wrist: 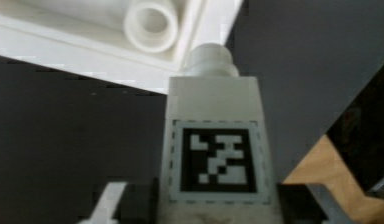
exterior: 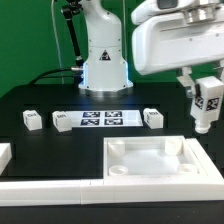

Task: Assemble square table

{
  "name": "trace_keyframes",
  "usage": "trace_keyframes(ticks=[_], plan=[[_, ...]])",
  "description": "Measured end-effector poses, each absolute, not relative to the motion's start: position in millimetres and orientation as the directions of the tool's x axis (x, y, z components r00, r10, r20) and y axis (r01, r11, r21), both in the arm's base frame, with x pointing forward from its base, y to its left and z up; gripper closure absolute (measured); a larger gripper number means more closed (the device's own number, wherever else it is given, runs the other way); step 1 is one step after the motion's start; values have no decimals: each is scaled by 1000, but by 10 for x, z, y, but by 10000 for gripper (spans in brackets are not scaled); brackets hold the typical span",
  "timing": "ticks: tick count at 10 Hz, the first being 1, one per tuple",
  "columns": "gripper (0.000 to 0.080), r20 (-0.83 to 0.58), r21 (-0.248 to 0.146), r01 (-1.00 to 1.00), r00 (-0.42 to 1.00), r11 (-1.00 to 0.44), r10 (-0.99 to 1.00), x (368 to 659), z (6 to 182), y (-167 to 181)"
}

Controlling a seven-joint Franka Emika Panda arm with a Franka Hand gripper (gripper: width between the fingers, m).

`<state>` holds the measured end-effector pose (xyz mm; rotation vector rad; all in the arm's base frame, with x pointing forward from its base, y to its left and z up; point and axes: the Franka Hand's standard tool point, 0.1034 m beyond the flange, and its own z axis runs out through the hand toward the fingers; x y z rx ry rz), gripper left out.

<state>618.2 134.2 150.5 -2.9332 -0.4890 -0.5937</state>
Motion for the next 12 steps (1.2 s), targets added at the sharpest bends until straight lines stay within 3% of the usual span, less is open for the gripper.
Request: trace_keyframes(ticks=[3, 4, 6, 12], plan=[[508, 416, -34, 334, 861, -942, 291, 6163, 1455, 1317], [508, 456, 8, 369, 826, -929, 332, 6181, 1390, 1186], [508, 475, 13, 347, 823, -938, 311, 6295, 1261, 999], [508, 456, -12, 356, 834, -934, 312, 6247, 955, 1128]])
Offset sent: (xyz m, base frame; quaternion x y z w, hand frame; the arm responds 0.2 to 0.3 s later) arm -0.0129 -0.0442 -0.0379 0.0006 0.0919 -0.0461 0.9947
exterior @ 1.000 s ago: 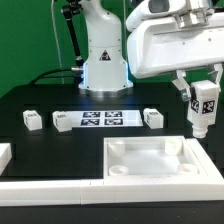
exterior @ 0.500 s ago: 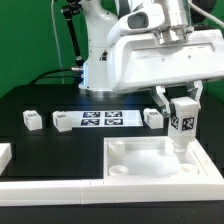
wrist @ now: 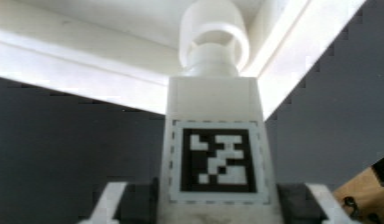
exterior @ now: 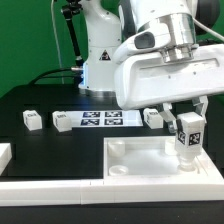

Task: Assemble square table

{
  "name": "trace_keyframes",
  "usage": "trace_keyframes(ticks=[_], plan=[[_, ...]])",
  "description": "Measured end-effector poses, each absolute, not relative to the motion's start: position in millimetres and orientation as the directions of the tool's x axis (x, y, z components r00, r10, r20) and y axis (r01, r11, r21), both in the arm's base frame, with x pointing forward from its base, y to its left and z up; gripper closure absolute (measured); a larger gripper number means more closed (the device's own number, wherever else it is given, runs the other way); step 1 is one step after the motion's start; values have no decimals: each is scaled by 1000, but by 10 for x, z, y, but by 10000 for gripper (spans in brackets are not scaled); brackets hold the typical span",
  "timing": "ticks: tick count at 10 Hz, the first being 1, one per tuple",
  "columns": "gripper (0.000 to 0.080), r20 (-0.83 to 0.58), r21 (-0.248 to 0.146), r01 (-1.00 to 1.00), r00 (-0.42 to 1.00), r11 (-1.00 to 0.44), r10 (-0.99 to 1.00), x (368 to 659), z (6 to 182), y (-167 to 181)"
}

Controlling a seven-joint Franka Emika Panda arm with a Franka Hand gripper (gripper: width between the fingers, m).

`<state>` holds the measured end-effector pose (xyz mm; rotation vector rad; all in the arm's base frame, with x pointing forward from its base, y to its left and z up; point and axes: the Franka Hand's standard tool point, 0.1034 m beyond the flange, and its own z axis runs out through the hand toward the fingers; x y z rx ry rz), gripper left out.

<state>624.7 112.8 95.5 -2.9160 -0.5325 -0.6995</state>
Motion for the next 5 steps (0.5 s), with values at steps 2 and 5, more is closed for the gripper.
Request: trace_keyframes(ticks=[2, 5], plan=[[508, 453, -13, 357, 835, -934, 312, 6237, 922, 1135], [507, 448, -17, 360, 837, -933, 315, 6197, 799, 1177]])
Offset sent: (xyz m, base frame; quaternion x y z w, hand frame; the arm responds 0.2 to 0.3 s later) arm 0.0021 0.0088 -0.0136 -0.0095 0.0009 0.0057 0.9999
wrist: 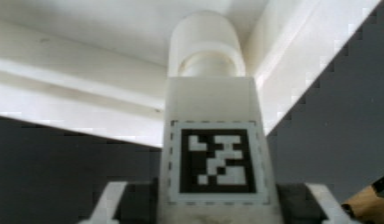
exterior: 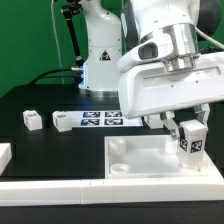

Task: Assemble square table

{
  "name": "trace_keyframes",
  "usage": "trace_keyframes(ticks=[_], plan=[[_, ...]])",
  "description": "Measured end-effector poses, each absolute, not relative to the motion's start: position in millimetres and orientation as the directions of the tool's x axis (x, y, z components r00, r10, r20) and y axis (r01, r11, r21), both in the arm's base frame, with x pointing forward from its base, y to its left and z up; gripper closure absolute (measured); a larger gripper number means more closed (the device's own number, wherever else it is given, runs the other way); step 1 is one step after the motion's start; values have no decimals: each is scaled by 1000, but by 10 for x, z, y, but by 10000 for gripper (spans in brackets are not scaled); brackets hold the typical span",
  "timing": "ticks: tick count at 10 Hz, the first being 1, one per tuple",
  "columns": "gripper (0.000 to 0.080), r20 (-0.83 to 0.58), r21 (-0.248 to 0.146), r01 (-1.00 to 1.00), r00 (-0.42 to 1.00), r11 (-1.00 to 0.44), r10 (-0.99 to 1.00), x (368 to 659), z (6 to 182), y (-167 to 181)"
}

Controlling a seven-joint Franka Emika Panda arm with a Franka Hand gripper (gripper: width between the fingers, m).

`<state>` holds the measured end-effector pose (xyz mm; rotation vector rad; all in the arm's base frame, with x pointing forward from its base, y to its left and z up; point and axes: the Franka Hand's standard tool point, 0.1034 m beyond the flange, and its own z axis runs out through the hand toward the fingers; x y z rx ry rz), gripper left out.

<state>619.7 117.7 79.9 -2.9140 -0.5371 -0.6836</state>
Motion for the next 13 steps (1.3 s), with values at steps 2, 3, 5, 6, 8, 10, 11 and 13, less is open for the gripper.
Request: trace_keyframes(ticks=[2, 3, 5, 6, 8, 10, 11, 13], plan=[[507, 495, -3, 353, 813, -935, 306, 6223, 780, 1191], [507, 518, 4, 350, 801, -937, 301, 6220, 778, 1196], [507, 552, 14, 339, 782, -941, 290, 6205, 778, 1196], [480, 551, 14, 338, 783, -941, 290, 6208, 778, 1193], [305, 551, 14, 338, 783, -941, 290, 6207, 777, 1194], [175, 551, 14, 338, 783, -941, 290, 6207, 776, 1194], [157, 551, 14, 338, 783, -941, 290, 6207, 776, 1194], [152, 551, 14, 338, 783, -941, 290, 6207, 776, 1194]])
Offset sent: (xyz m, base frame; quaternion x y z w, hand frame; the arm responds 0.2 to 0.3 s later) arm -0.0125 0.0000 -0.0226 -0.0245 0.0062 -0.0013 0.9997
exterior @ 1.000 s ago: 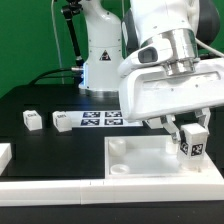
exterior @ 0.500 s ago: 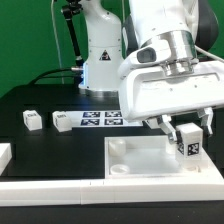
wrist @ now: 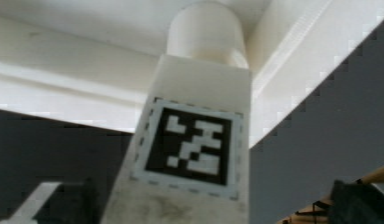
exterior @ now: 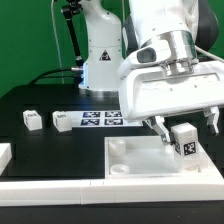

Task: Assemble square table

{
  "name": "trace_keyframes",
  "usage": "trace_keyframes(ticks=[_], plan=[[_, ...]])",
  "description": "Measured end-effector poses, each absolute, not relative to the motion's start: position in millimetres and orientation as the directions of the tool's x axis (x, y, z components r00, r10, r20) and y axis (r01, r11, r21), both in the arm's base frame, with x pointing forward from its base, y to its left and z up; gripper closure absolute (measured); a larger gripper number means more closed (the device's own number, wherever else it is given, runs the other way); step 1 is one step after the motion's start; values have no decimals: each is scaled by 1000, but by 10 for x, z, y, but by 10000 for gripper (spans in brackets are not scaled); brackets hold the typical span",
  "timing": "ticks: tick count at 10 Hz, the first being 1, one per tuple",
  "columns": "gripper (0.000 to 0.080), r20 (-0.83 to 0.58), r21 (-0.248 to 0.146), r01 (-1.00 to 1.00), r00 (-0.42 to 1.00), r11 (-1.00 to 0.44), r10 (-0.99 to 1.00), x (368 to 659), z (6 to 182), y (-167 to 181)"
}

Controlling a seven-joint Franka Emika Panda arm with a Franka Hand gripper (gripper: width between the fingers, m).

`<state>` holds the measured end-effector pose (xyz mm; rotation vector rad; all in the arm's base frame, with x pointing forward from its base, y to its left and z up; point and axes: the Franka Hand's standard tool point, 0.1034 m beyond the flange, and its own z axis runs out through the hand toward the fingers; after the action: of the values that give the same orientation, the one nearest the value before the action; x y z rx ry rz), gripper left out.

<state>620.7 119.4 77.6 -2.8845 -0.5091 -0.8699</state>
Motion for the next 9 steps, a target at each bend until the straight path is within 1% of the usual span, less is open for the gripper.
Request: trace_keyframes(ticks=[3, 4, 5, 6, 7, 8, 9], plan=[[151, 549, 13, 337, 785, -942, 288, 6213, 781, 1176], [151, 490, -7, 337, 822, -942, 290, 6219, 806, 1092], [151, 450, -24, 335, 845, -942, 289, 6284, 941, 1065], [151, 459, -21, 336, 840, -942, 289, 6322, 953, 1065], [151, 414, -35, 339, 861, -940, 295, 6296, 868, 1034], [151, 299, -80, 334, 907, -939, 297, 6279, 855, 1046], [151, 189, -125, 318, 937, -940, 292, 6316, 901, 1093]])
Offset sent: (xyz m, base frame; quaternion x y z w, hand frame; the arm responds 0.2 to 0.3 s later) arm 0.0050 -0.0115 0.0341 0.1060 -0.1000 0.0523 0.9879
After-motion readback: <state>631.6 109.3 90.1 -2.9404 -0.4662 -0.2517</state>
